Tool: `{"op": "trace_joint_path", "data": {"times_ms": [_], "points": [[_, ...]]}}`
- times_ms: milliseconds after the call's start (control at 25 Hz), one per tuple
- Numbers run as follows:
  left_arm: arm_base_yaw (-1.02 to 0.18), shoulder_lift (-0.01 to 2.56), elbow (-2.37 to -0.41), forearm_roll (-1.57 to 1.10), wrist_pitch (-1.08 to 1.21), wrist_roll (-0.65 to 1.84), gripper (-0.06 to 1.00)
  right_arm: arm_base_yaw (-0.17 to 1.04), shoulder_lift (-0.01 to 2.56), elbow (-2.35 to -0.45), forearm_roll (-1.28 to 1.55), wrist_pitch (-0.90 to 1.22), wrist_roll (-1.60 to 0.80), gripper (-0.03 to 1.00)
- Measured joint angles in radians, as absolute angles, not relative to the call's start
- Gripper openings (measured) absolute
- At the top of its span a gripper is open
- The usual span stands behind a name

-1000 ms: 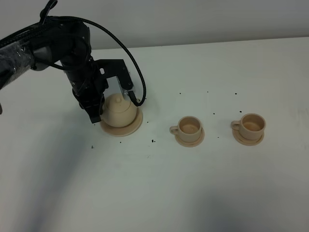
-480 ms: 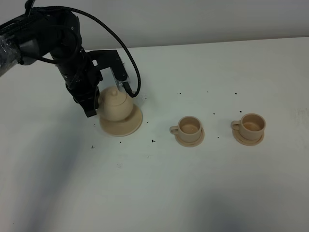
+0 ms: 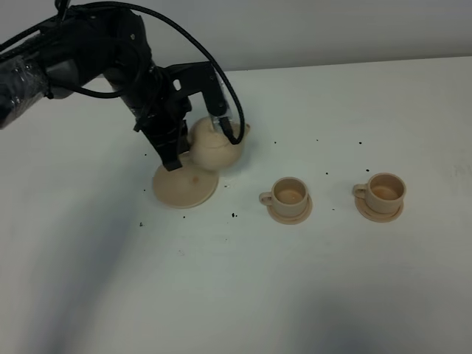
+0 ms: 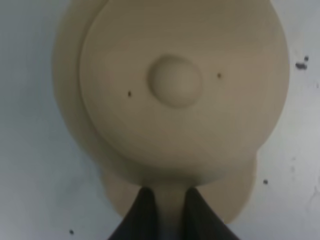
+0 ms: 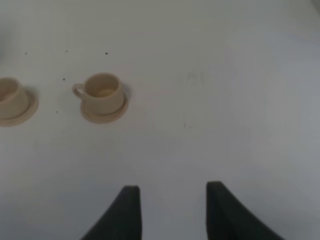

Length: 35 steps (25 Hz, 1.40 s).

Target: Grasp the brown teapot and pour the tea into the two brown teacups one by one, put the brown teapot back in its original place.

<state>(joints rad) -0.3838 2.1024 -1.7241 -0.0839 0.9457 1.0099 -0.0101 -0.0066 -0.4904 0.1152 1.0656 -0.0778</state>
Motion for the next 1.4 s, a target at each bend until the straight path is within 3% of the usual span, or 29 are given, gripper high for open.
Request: {"op": "trace_joint_path", "data": {"times_ms": [640,1040,1400], "points": [[-0.553,2.166,-1.811,-0.088,0.818,0.982,0.15,-0.010,-0.007,-0.490,0.117,1.066,-0.078,0.34],[-0.644,2.351,-2.079,-0.077,0.825,0.978,0.15,-0.010,-0.007,-0.490,0.119,1.066,-0.078,0.34],[-0.682,2.440,-2.174,0.000,0.821,1.020,0.15,-0.010,-0.007,-0.490,0.120,1.066,-0.079,0.34]]}}
